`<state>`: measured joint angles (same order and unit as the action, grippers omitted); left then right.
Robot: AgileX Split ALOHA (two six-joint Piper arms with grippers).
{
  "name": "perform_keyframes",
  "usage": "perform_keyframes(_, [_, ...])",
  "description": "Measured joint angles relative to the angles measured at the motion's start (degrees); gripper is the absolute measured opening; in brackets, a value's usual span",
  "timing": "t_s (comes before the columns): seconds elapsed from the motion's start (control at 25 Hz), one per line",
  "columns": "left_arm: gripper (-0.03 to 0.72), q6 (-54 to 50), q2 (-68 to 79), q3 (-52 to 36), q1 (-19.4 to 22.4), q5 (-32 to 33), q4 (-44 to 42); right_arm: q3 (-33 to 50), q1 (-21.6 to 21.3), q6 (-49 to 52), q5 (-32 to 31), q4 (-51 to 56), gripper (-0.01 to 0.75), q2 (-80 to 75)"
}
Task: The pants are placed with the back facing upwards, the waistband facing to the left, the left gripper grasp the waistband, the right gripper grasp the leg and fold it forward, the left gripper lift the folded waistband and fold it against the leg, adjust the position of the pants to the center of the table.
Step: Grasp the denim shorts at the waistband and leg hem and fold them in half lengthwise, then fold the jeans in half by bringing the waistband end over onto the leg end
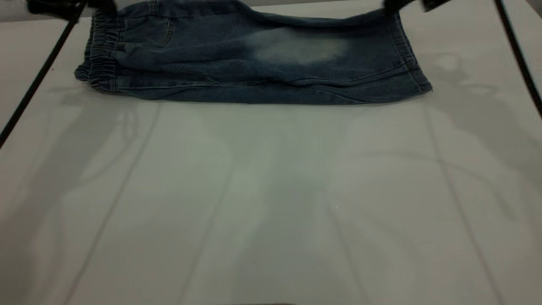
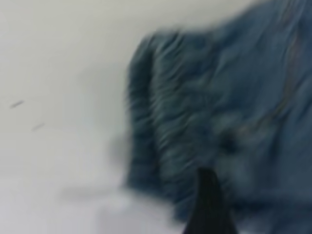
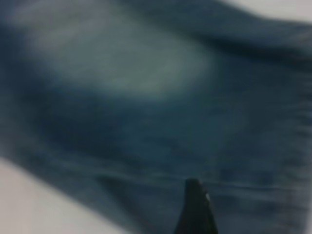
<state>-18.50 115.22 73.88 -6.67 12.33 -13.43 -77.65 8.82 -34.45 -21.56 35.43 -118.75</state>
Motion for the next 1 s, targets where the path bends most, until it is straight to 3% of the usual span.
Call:
perform_keyframes(0.12, [0.457,0.0,-0.04,4.63,0.0,12.62,-4.21,-3.38,2.66,1.13,-4.76,-0.06,0.458,0.0])
perform_keyframes(0.24, [0.457,0.26,-0.04,9.02,0.5,19.43,-4.68,-7.89,4.5,3.27,-10.38,-0.12,0.458,0.0])
perform_keyframes(0.64, [0.457,3.24,9.1,20.23,2.91,23.3,-3.81,-10.72,12.62,6.03,-13.28,-0.48,0.458,-0.59])
perform_keyframes(1.0, [0.457,4.73,15.07,23.68,2.85,22.62,-0.47,-11.63,14.1,6.3,-13.84,0.29,0.458,-0.59])
